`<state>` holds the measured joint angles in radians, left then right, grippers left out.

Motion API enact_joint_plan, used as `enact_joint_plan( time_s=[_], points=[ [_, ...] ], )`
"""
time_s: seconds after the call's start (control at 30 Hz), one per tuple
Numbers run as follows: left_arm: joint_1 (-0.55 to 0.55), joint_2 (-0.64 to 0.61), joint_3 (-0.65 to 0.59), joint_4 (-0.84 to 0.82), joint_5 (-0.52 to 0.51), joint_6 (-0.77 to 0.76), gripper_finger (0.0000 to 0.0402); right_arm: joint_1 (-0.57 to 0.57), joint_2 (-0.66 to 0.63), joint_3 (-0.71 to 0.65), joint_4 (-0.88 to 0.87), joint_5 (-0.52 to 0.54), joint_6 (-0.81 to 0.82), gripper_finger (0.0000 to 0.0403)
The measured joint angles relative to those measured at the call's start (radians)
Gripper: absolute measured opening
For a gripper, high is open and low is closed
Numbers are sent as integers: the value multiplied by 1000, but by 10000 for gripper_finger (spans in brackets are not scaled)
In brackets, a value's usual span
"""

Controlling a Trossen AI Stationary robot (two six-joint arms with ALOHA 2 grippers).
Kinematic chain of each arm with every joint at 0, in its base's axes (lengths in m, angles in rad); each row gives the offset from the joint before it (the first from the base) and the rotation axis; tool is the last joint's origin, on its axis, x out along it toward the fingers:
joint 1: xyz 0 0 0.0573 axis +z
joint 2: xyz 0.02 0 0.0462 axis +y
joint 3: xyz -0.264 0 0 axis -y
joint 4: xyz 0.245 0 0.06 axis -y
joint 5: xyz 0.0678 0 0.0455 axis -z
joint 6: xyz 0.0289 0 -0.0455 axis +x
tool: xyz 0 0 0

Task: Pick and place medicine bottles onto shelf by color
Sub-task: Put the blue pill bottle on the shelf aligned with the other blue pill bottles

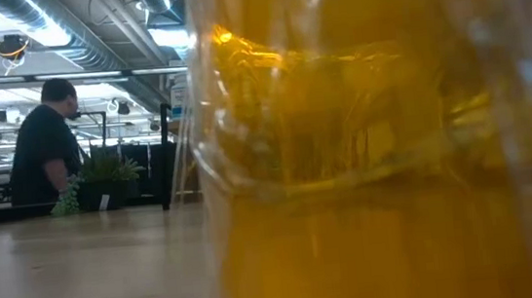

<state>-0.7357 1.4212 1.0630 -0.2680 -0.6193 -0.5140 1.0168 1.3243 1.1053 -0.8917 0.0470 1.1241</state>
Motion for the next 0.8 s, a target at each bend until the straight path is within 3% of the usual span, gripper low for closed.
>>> enact_joint_plan(
  time_s=[0.23,0.43,0.53,0.63,0.8],
  points=[
    [0,0,0,0,0,0,290,-6,0,0,-38,-45,-74,70],
    [0,0,0,0,0,0,290,-5,0,0,-38,-79,-110,13],
    [0,0,0,0,0,0,290,-5,0,0,-37,-71,-112,5],
    [0,0,0,0,0,0,290,-6,0,0,-38,-69,-108,24],
    [0,0,0,0,9,7,290,-5,1,0,-38,-68,-109,92]
  ],
)
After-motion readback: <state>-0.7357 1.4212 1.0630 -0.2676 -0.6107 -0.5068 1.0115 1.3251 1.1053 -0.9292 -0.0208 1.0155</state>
